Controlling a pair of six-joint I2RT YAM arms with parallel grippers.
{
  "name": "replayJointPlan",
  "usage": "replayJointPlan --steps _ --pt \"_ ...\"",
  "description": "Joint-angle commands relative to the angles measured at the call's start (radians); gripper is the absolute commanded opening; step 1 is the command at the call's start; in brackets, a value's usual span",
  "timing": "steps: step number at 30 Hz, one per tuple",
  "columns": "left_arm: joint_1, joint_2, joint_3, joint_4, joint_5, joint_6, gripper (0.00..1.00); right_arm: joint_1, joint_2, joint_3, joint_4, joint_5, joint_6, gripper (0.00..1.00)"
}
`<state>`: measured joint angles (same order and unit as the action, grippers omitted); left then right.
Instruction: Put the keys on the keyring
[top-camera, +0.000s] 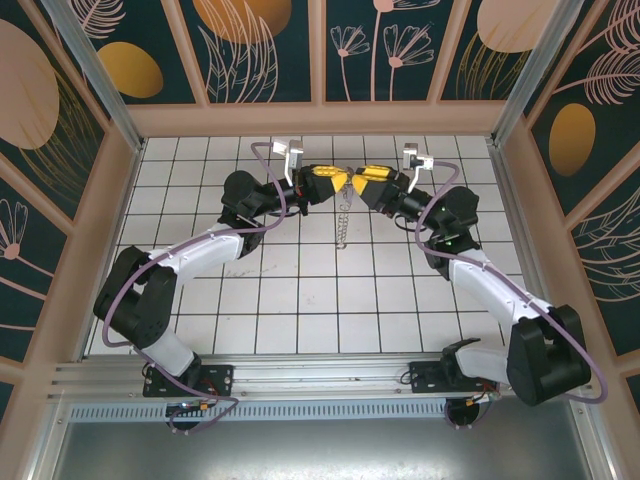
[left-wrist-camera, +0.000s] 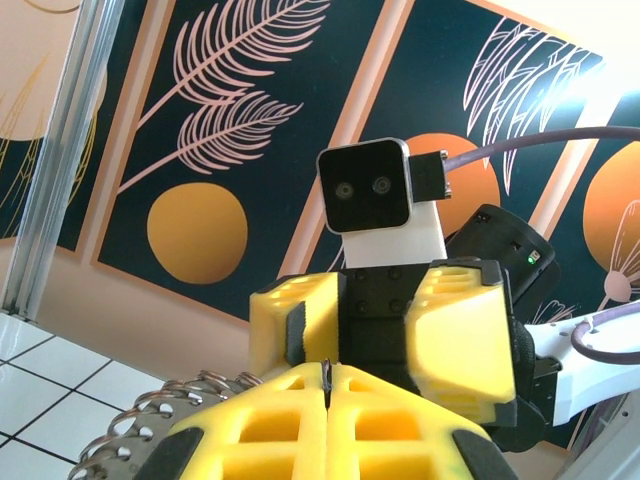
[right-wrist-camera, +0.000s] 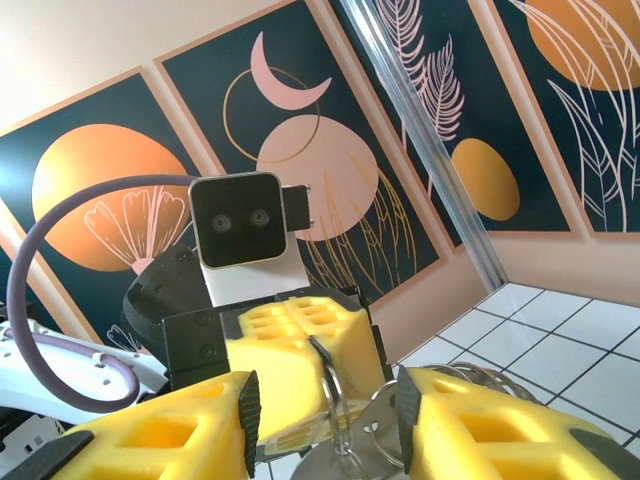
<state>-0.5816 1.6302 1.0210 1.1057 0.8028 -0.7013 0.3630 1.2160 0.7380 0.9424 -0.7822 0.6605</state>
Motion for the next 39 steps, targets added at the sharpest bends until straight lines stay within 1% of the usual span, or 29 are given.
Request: replayJointPlan --steps 1,5,9,10,12,13,15,18,21,22,26,28,29,30,32,35,38,39 --pt "0.005 0.0 -0.002 0.075 -0.004 -0.012 0.0 0.009 -0.024 0.032 0.008 -0.008 -0.022 0.42" --pt "0.005 0.0 0.0 0.075 -0.006 -0.013 0.0 0.011 -0.011 0.034 0.014 -0.014 -0.018 0.42" --pt "0.005 0.0 -0.001 0.075 -0.005 -0.015 0.0 0.017 0.011 0.037 0.025 -0.028 -0.012 0.38" --pt "0.006 -0.001 -0.002 0.075 -0.006 -0.016 0.0 0.02 0.015 0.037 0.027 -0.029 -0.012 0.37" --pt "0.005 -0.001 -0.001 0.075 -0.007 -0.014 0.0 0.024 0.02 0.035 0.03 -0.031 -0.012 0.29" --pt "0.005 -0.002 -0.004 0.075 -0.008 -0.013 0.0 0.025 0.022 0.035 0.03 -0.032 -0.012 0.27" --pt "0.006 -0.002 -0.004 0.075 -0.01 -0.012 0.0 0.027 0.024 0.034 0.028 -0.034 -0.013 0.24" --pt "0.006 -0.001 -0.004 0.075 -0.009 -0.012 0.0 0.03 0.027 0.031 0.026 -0.035 -0.015 0.22" --pt "0.005 -0.001 -0.005 0.075 -0.011 -0.014 0.0 0.033 0.03 0.031 0.024 -0.037 -0.016 0.12" --pt "0.006 0.0 -0.005 0.075 -0.014 -0.013 0.0 0.034 0.03 0.031 0.021 -0.037 -0.016 0.11" --pt "0.005 0.002 -0.004 0.075 -0.017 -0.014 0.0 0.04 0.031 0.031 0.016 -0.042 -0.019 0.12" --pt "0.005 0.003 -0.004 0.075 -0.017 -0.015 0.0 0.039 0.032 0.028 0.015 -0.042 -0.019 0.16" --pt "0.006 0.004 -0.004 0.075 -0.019 -0.016 0.0 0.04 0.032 0.029 0.013 -0.04 -0.019 0.21" --pt "0.006 0.004 -0.004 0.075 -0.019 -0.016 0.0 0.04 0.033 0.029 0.011 -0.04 -0.019 0.23" --pt "0.005 0.005 -0.005 0.077 -0.018 -0.015 0.0 0.041 0.035 0.028 0.012 -0.038 -0.021 0.23" --pt "0.005 0.005 -0.007 0.079 -0.019 -0.017 0.0 0.042 0.04 0.028 0.012 -0.035 -0.021 0.17" --pt "0.006 0.004 -0.007 0.079 -0.02 -0.017 0.0 0.042 0.045 0.03 0.011 -0.037 -0.021 0.02" --pt "0.005 0.002 -0.006 0.079 -0.022 -0.017 0.0 0.042 0.045 0.03 0.007 -0.037 -0.025 0.0"
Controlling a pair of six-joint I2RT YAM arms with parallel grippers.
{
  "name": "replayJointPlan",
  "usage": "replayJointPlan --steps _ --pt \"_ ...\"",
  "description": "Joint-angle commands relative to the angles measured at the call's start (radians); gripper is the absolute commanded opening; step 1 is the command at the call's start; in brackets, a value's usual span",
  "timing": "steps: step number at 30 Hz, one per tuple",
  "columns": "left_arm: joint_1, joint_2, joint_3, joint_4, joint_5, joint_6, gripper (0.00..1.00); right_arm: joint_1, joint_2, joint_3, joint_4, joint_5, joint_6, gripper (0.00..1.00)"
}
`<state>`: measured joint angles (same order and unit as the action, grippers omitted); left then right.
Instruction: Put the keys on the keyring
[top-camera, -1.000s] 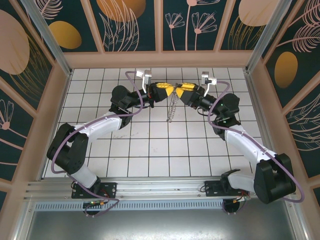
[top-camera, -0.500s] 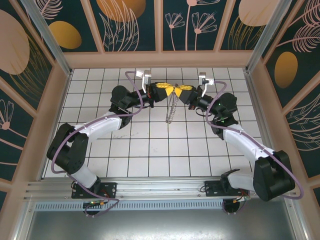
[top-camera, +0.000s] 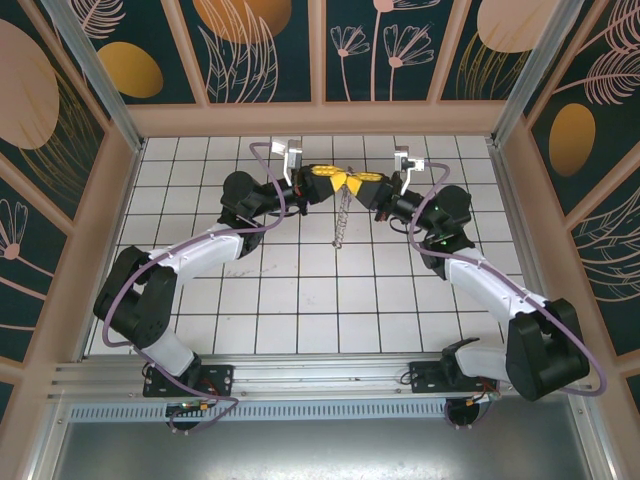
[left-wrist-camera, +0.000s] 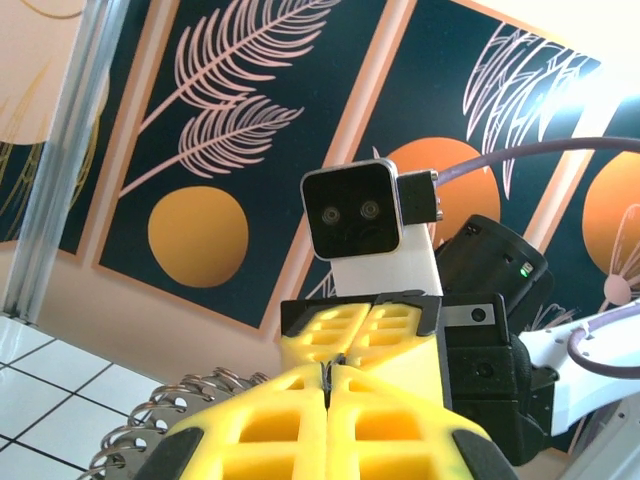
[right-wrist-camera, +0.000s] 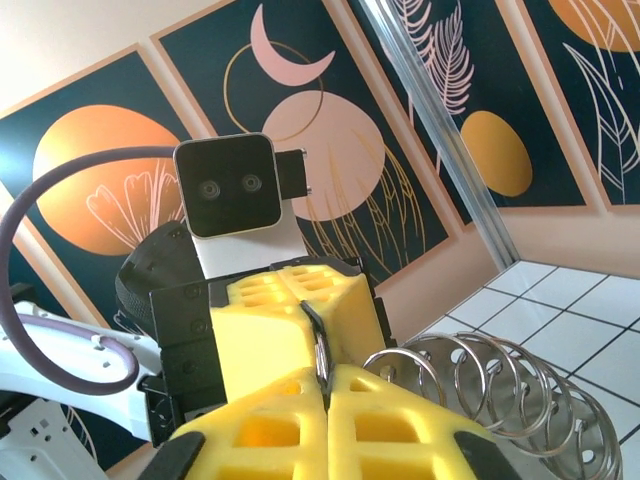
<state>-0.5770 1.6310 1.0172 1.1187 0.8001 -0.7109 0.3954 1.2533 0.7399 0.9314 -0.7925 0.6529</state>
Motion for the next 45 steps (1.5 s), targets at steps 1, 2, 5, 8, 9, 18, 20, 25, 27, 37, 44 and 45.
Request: replayJointPlan --steps 1,2,5,8,9,18,20,25,27,37,44,45 --pt "0.001 0.001 -0.003 0.064 -0.021 -0.007 0.0 0.01 0.006 0.029 0.012 -0.025 -0.022 0.0" --pt "0.001 0.0 -0.003 0.063 -0.025 -0.007 0.0 0.009 0.003 0.029 0.002 -0.021 -0.029 0.0" --pt "0.002 -0.014 0.0 0.005 -0.066 0.025 0.0 0.002 -0.003 0.04 -0.038 -0.025 -0.057 0.0" --pt "0.011 -0.052 0.01 -0.127 -0.129 0.104 0.15 -0.011 -0.006 0.067 -0.127 -0.041 -0.114 0.0" --pt "0.016 -0.066 0.013 -0.163 -0.143 0.129 0.2 -0.018 -0.005 0.078 -0.16 -0.051 -0.136 0.0" --pt "0.081 -0.16 0.032 -0.415 -0.267 0.354 0.66 -0.12 0.125 0.275 -0.452 -0.234 -0.334 0.0" --pt "0.1 -0.164 0.044 -0.451 -0.307 0.382 0.98 -0.134 0.168 0.338 -0.519 -0.269 -0.38 0.0" --pt "0.136 -0.128 0.138 -0.601 -0.389 0.459 0.99 -0.149 0.278 0.5 -0.66 -0.358 -0.47 0.0" --pt "0.151 -0.101 0.166 -0.606 -0.386 0.446 0.99 -0.15 0.328 0.568 -0.722 -0.379 -0.5 0.0" --pt "0.214 0.02 0.316 -0.583 -0.17 0.331 0.99 -0.161 0.529 0.831 -0.926 -0.492 -0.625 0.0" --pt "0.231 0.033 0.327 -0.513 -0.252 0.196 0.99 -0.176 0.565 0.887 -0.923 -0.498 -0.624 0.0" --pt "0.232 0.024 0.315 -0.502 -0.291 0.184 0.99 -0.178 0.567 0.889 -0.918 -0.497 -0.62 0.0"
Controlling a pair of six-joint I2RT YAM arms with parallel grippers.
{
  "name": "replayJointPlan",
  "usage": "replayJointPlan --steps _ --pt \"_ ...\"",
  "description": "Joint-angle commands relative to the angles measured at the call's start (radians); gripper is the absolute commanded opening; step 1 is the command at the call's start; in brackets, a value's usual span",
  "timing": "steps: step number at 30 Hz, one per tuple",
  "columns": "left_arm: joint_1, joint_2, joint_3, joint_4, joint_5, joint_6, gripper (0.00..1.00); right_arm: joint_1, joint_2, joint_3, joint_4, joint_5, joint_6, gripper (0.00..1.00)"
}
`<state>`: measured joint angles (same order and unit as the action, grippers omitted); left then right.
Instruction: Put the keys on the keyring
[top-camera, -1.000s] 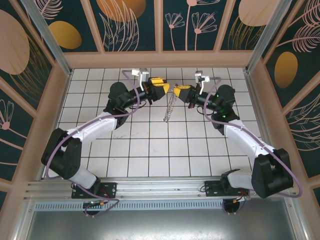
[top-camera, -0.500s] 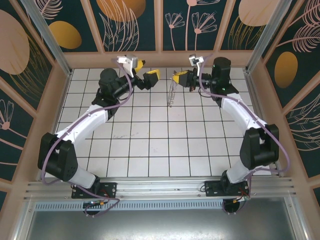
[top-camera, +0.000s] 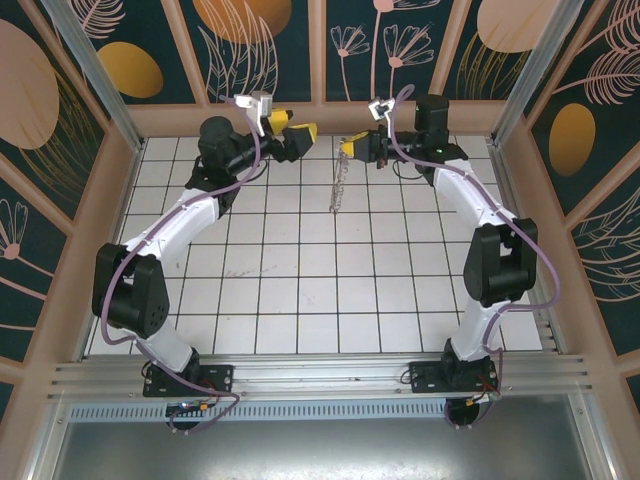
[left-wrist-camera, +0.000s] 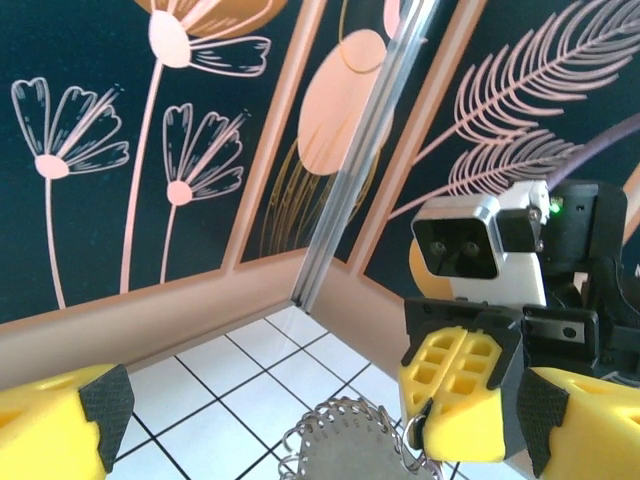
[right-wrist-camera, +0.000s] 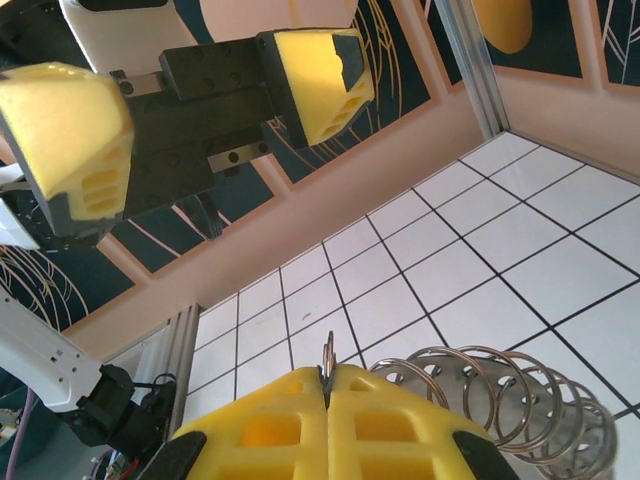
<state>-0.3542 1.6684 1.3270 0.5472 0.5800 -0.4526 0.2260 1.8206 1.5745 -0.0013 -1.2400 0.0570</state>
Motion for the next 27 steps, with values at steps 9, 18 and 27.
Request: replayJointPlan --steps 9,18,27 --pt "0.008 -0.07 -0.025 0.007 -0.267 0.03 0.99 -0.011 0.012 0.071 0.037 -0.059 0.001 0.0" --pt "0.01 -0.009 0.078 -0.133 0.006 0.062 0.87 -0.003 0.002 0.076 0.047 -0.083 0.027 0.0" --pt "0.011 0.107 0.112 -0.07 0.308 -0.07 0.6 0.015 0.004 0.065 0.051 -0.094 0.037 0.0"
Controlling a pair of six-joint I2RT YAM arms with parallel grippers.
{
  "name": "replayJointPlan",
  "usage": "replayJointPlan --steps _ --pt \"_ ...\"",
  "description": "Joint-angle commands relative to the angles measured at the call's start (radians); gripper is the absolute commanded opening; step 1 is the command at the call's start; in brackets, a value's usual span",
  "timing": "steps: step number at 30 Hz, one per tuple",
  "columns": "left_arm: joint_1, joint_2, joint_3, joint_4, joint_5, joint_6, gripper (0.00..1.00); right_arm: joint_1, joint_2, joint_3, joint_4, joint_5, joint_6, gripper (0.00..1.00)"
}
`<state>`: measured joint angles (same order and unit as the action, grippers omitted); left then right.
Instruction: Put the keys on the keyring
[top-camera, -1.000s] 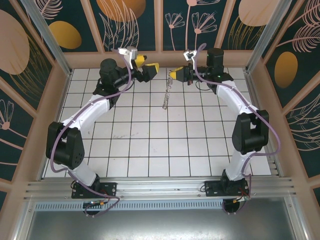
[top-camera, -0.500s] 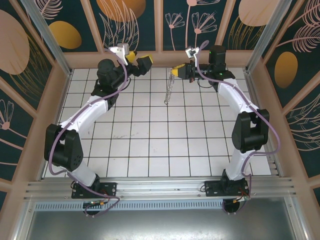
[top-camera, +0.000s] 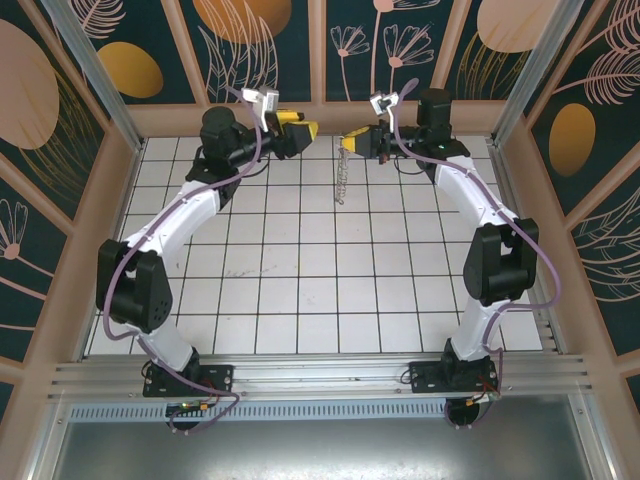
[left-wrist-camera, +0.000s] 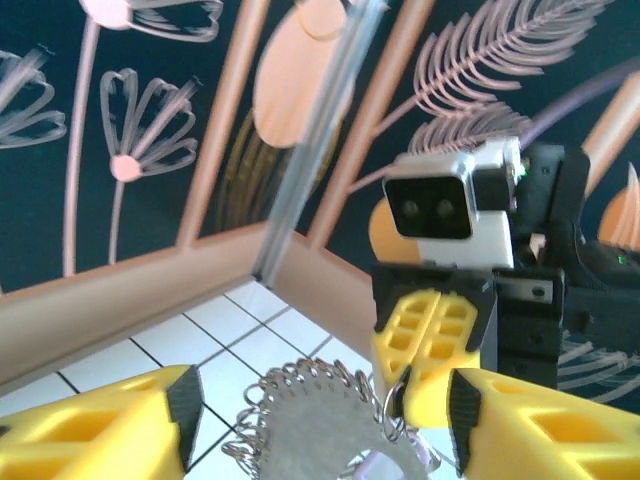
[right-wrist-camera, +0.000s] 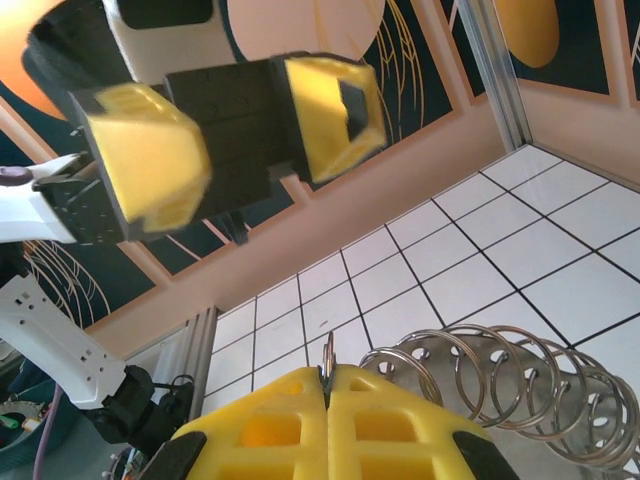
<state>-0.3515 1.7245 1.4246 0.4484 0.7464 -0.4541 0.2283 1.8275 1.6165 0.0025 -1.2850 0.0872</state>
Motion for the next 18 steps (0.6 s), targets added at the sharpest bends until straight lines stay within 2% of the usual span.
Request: replayJointPlan --steps 1,5,18 --pt "0.008 0.064 0.008 0.064 0.165 -0.103 0.58 0.016 -0.001 0.025 0.049 -0.049 0.008 0.0" --pt "0.008 0.081 -0.037 0.186 0.19 -0.204 0.53 0.029 0.001 0.025 0.057 -0.044 0.012 0.0" --pt "0.008 0.094 -0.115 0.417 0.237 -0.368 0.44 0.05 0.01 0.022 0.108 -0.034 0.048 0.0"
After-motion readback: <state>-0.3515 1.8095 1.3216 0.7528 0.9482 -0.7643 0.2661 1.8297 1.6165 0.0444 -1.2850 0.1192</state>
